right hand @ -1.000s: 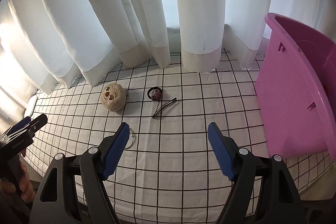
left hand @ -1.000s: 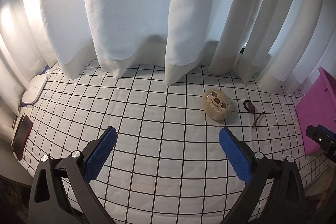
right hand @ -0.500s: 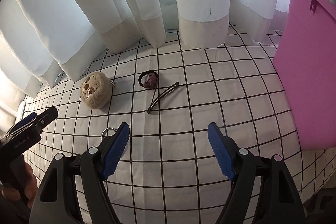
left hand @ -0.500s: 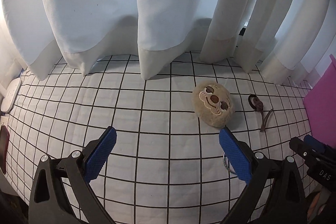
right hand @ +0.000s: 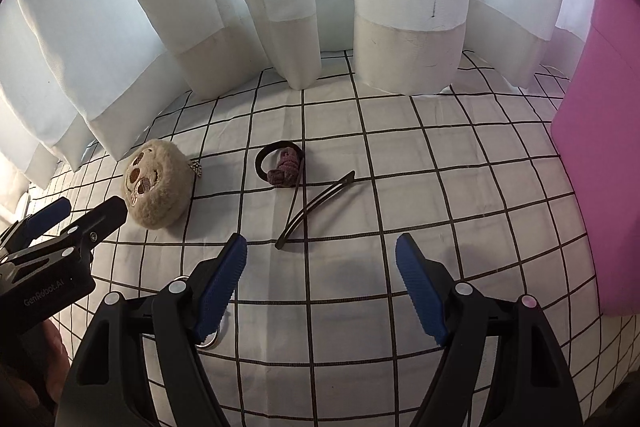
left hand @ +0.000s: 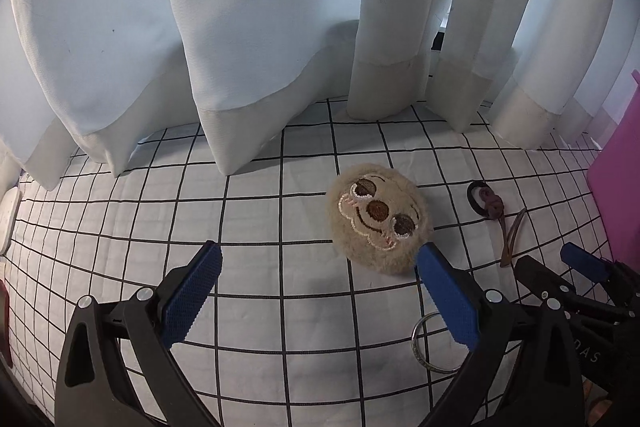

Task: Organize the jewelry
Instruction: 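Grasp the beige plush sloth ball with left tool while right tool grasps black hair clip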

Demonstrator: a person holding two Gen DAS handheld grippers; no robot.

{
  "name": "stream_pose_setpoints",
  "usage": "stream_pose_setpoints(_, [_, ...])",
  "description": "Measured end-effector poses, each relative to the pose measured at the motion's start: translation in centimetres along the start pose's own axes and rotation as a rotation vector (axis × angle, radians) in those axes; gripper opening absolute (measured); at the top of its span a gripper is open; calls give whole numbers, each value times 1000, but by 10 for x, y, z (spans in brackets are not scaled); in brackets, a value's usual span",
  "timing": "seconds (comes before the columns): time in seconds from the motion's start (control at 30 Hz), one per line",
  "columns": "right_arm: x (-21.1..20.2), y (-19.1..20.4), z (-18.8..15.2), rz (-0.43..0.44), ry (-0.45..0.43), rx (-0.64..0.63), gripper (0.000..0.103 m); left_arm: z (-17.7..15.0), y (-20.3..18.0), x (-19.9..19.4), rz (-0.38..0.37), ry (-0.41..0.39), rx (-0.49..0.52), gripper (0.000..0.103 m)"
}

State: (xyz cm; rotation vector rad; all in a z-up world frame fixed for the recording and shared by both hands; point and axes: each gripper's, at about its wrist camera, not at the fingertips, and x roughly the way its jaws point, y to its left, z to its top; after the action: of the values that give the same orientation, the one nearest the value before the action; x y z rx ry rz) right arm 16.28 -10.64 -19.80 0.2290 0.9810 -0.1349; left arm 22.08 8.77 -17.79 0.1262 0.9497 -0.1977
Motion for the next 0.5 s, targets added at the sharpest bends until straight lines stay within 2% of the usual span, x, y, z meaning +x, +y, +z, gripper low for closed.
stream_pose_setpoints(0.3, [24,-8,11,-69,31,31,73,7,-10,13,18,-5,8,96])
stream_pose_setpoints(0.5, [33,-5,15,-121,34,2,73,9,-20,22,30,-7,22,96])
